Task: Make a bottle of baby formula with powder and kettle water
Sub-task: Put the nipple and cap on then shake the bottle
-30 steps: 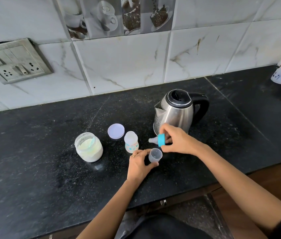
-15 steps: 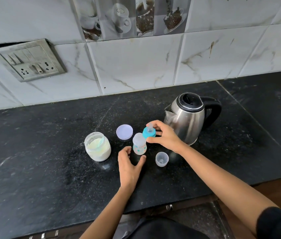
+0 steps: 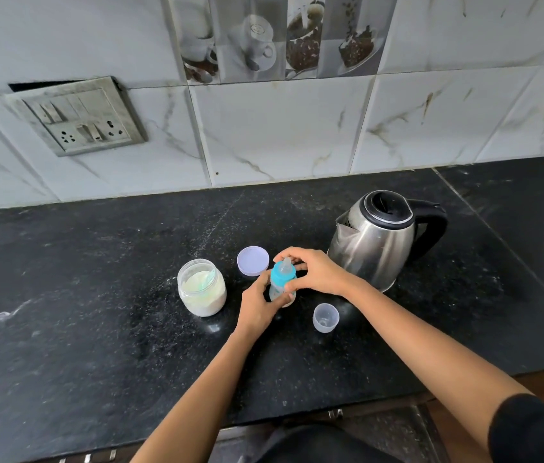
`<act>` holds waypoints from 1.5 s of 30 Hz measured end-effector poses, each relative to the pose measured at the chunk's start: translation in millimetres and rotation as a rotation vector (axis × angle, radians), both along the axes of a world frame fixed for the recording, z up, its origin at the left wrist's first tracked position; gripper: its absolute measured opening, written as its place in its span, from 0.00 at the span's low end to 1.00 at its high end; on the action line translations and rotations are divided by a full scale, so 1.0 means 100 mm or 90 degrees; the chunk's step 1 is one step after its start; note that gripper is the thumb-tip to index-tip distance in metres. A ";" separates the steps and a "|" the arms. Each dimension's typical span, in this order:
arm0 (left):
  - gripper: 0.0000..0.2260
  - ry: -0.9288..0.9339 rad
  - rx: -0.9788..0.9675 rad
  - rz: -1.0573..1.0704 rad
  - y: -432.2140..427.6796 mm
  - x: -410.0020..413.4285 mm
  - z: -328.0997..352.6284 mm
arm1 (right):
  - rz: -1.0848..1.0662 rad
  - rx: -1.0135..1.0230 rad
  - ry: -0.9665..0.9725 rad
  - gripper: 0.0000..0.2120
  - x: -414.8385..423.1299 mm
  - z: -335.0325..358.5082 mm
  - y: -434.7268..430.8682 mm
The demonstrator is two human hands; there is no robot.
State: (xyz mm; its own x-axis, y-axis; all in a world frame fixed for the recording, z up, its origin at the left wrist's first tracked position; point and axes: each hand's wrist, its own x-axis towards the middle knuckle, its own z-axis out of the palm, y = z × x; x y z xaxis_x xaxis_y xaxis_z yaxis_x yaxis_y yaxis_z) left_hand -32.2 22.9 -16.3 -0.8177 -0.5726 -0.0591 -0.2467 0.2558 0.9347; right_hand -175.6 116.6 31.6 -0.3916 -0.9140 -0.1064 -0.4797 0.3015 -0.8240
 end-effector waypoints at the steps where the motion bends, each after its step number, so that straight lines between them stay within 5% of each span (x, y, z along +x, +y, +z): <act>1: 0.20 0.003 0.007 0.001 0.00 0.01 0.01 | -0.007 0.001 0.009 0.24 0.01 0.01 -0.01; 11: 0.21 -0.007 0.016 -0.023 -0.08 0.02 -0.06 | -0.189 -0.038 0.097 0.21 0.29 -0.10 -0.04; 18: 0.22 -0.013 0.001 -0.048 -0.14 0.02 -0.08 | -0.030 0.048 0.030 0.26 0.10 0.10 -0.06; 26: 0.25 -0.010 -0.003 -0.061 -0.15 0.04 -0.07 | 0.054 0.140 0.112 0.25 0.00 0.21 -0.17; 35: 0.24 -0.009 0.006 -0.061 -0.15 0.04 -0.07 | -0.032 0.125 0.103 0.24 0.10 0.18 -0.16; 45: 0.21 -0.009 0.001 -0.061 -0.15 0.04 -0.08 | -0.274 0.063 0.129 0.25 0.37 -0.07 -0.16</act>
State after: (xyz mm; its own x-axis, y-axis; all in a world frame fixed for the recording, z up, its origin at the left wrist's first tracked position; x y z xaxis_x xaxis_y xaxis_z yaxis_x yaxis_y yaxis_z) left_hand -28.0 8.2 -24.8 -0.8679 -0.4915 -0.0719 -0.2346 0.2781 0.9314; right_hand -138.6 100.7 24.6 -0.7538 -0.6538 -0.0667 -0.4422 0.5796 -0.6845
